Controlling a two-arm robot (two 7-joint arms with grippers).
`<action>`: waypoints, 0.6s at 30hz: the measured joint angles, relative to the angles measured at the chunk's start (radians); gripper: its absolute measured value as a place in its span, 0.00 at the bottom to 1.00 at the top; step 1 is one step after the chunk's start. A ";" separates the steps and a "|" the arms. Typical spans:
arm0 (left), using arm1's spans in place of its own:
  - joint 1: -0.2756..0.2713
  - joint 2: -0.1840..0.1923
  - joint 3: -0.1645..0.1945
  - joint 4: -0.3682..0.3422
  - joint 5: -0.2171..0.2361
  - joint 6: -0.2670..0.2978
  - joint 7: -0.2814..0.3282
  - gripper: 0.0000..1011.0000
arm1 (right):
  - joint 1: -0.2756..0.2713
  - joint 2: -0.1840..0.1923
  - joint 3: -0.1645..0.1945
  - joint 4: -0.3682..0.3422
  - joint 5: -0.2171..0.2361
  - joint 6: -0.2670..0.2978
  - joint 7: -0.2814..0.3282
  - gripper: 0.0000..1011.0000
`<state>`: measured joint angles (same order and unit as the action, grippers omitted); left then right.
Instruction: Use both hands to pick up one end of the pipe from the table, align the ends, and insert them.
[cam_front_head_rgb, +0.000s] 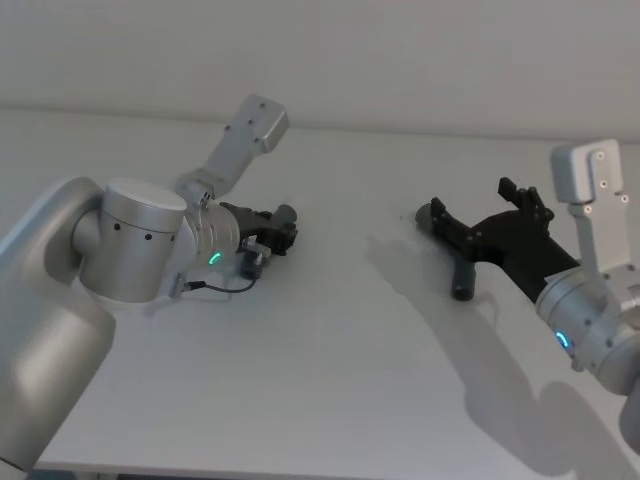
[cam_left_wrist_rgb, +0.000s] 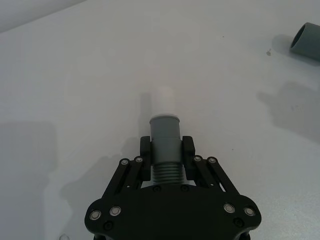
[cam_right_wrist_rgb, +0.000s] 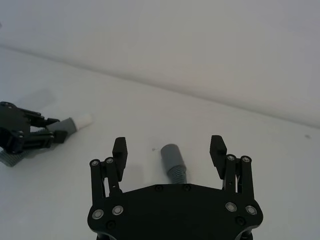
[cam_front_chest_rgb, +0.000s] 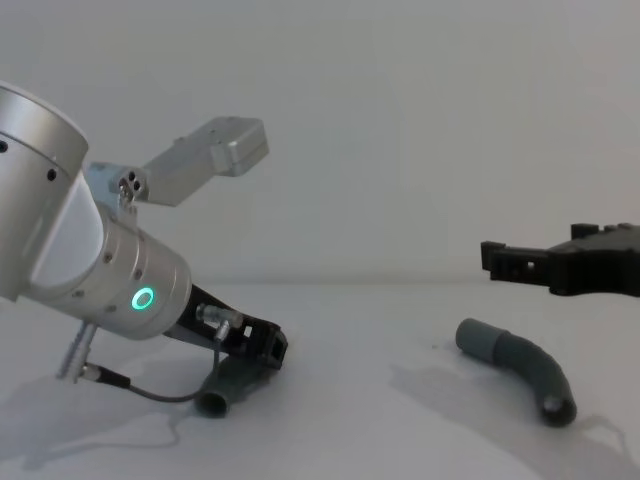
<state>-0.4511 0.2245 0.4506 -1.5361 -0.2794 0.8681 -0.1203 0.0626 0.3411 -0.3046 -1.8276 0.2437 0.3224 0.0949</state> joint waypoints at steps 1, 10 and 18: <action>0.000 0.000 0.000 0.000 0.000 0.000 0.000 0.35 | 0.004 -0.005 -0.002 -0.003 -0.001 0.026 -0.005 0.99; 0.000 0.000 0.000 0.000 0.000 0.000 0.000 0.35 | 0.027 -0.043 -0.001 -0.007 0.002 0.150 -0.033 0.99; 0.000 0.000 0.000 0.000 0.000 0.000 0.000 0.35 | 0.047 -0.059 -0.001 0.012 0.002 0.218 -0.044 0.99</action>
<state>-0.4511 0.2246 0.4506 -1.5362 -0.2794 0.8680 -0.1203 0.1100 0.2824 -0.3058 -1.8151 0.2462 0.5402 0.0510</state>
